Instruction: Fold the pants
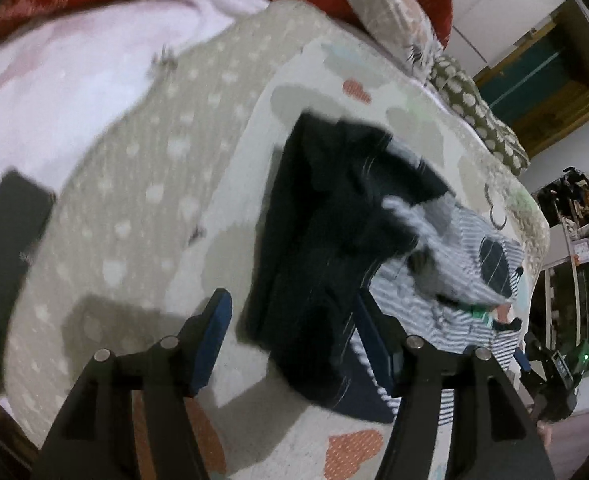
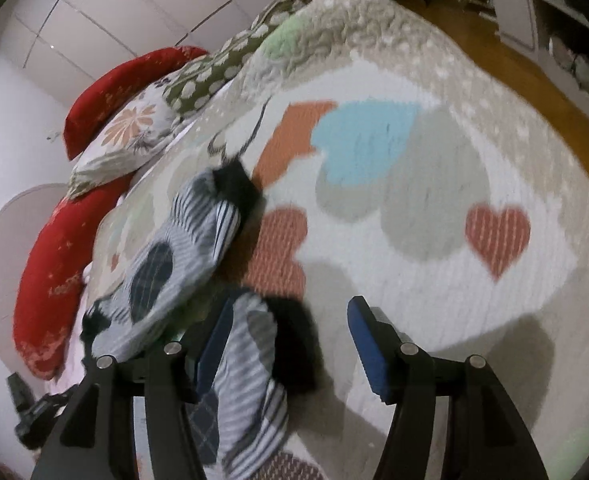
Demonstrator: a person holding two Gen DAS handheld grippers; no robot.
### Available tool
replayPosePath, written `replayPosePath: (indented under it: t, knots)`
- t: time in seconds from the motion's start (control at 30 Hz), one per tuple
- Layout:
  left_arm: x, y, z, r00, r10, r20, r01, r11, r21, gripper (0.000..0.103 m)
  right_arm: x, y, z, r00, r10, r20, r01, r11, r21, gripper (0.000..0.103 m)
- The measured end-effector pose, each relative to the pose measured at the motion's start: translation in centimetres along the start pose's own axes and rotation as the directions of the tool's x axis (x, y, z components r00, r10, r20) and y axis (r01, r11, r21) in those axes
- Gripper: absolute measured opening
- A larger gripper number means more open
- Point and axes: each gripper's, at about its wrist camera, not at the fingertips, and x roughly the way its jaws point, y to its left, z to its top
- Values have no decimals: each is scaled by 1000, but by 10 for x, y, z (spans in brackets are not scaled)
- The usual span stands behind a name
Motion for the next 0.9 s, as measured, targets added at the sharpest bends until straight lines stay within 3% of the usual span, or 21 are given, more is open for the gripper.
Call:
replayPosePath:
  t: [0.1, 0.2, 0.27, 0.3, 0.33, 0.37, 0.4, 0.5, 0.63, 0.8, 0.9]
  knots:
    - [10, 0, -9, 999, -39, -10, 39, 999, -6, 63, 7, -1, -13, 999, 36, -23, -36, 999, 2, 64]
    - [20, -14, -15, 999, -47, 24, 46, 999, 16, 74, 16, 3, -21, 998, 55, -22, -55, 998, 0, 66]
    - [26, -27, -17, 999, -42, 32, 41, 999, 33, 72, 24, 8, -23, 996, 84, -13, -84, 996, -5, 66]
    - [30, -33, -18, 998, -52, 21, 51, 997, 53, 60, 29, 11, -23, 995, 100, -16, -100, 995, -3, 63]
    - [33, -39, -19, 999, -53, -3, 53, 996, 73, 17, 31, 12, -24, 994, 107, -20, -107, 994, 0, 42]
    - [38, -45, -21, 999, -15, -40, 19, 996, 88, 11, 34, 14, -25, 992, 121, -27, -121, 993, 12, 23]
    - [36, -46, -23, 1000, -2, -30, 5, 996, 92, 11, 35, 14, -24, 990, 133, -38, -132, 991, 25, 15]
    - [16, -48, -27, 999, 37, 30, -41, 992, 121, 10, 19, 19, -28, 992, 125, -9, -125, 992, 2, 15]
    - [-18, -38, -33, 997, 24, 78, -33, 992, 119, 10, -11, 23, -35, 991, 136, 19, -136, 990, -27, 12]
    - [-42, -29, -48, 995, 24, 92, -35, 992, 117, 10, -35, 18, -50, 987, 159, 18, -158, 987, -27, 7]
    - [-42, -20, -59, 994, 63, 84, -71, 992, 100, 11, -44, 6, -60, 989, 143, 27, -143, 990, -12, 7]
